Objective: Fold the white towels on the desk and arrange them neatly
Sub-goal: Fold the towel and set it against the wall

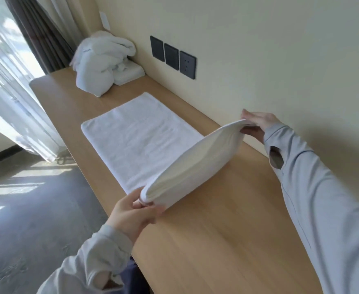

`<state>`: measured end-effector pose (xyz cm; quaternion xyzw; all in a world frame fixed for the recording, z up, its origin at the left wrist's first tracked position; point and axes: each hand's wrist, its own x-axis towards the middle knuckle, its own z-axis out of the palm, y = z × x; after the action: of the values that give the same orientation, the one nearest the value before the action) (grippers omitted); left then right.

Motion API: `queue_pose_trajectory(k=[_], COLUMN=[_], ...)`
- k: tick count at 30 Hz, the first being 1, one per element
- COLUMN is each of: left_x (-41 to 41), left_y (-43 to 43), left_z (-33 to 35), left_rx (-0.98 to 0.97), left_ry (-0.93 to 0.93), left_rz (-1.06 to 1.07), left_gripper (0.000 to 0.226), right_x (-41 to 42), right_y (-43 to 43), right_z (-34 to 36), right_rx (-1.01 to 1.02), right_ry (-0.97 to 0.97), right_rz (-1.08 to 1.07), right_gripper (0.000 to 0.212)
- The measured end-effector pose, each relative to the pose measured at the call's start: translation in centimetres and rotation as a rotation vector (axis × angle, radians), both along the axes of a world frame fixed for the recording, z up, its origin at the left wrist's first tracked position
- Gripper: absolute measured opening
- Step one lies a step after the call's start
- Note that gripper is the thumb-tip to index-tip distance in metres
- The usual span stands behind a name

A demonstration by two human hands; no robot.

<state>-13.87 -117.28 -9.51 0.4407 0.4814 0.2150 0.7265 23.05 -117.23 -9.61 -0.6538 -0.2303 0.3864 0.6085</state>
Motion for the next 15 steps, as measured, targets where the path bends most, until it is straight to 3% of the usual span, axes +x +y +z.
queue_pose_trajectory(k=[1, 2, 4, 6, 10, 15], left_x=[-0.3, -0.6, -1.5, -2.2, -3.5, -4.4], left_y=[1.1, 2.2, 4.3, 6.3, 10.7, 16.3], left_z=[0.1, 0.1, 0.0, 0.5, 0.7, 0.4], left_rx=[0.028, 0.087, 0.268, 0.427, 0.569, 0.557], left_ry=[0.039, 0.081, 0.190, 0.238, 0.203, 0.046], left_rz=[0.034, 0.054, 0.046, 0.052, -0.018, -0.038], left_gripper=[0.009, 0.010, 0.033, 0.042, 0.039, 0.030], right_x=[-0.2, -0.3, -0.3, -0.2, -0.3, -1.2], right_y=[0.8, 1.5, 2.8, 4.0, 6.9, 11.8], right_z=[0.5, 0.9, 1.5, 2.1, 2.8, 3.0], right_rx=[0.029, 0.035, -0.013, -0.042, -0.052, -0.058], right_ry=[0.003, -0.021, -0.134, -0.229, -0.406, -0.694], right_rz=[0.026, 0.060, 0.116, 0.135, 0.094, 0.044], right_gripper=[0.037, 0.037, 0.042, 0.047, 0.034, 0.016])
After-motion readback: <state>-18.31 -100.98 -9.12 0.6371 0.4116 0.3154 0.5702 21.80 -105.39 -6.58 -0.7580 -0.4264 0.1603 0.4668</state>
